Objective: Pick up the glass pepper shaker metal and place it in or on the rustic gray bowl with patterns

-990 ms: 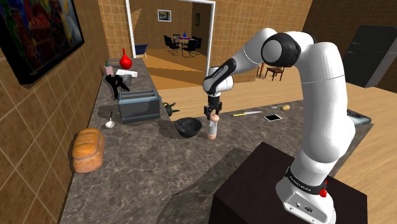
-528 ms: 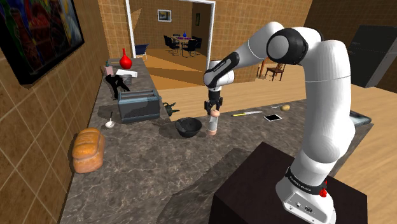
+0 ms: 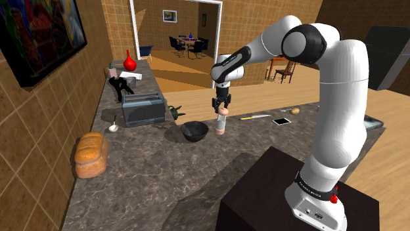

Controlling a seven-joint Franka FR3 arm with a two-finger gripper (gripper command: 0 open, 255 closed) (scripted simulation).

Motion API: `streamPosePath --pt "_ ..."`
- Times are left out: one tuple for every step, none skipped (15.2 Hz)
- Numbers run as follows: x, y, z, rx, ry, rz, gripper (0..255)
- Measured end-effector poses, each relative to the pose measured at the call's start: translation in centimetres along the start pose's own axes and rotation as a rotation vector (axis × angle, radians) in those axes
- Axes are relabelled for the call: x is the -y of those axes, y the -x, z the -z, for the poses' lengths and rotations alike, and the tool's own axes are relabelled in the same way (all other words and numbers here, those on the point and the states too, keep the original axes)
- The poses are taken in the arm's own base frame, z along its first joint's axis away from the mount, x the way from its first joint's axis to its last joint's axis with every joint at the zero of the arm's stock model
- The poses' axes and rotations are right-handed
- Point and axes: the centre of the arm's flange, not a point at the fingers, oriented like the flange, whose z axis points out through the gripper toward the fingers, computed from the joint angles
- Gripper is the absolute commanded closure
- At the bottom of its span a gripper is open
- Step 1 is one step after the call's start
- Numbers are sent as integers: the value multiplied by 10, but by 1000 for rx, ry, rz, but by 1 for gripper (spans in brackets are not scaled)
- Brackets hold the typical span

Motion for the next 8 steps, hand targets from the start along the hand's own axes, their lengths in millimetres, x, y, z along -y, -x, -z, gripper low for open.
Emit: streamPosePath --pt "0 0 6 0 0 0 255" --pt "1 1 11 0 0 0 255" --pt "1 1 17 0 0 0 255" --pt "0 2 22 0 0 0 255" --pt "0 2 27 0 0 0 255" --pt "-1 3 31 0 0 0 255" --pt "-1 3 36 0 0 0 255" --pt "0 3 43 0 0 0 255"
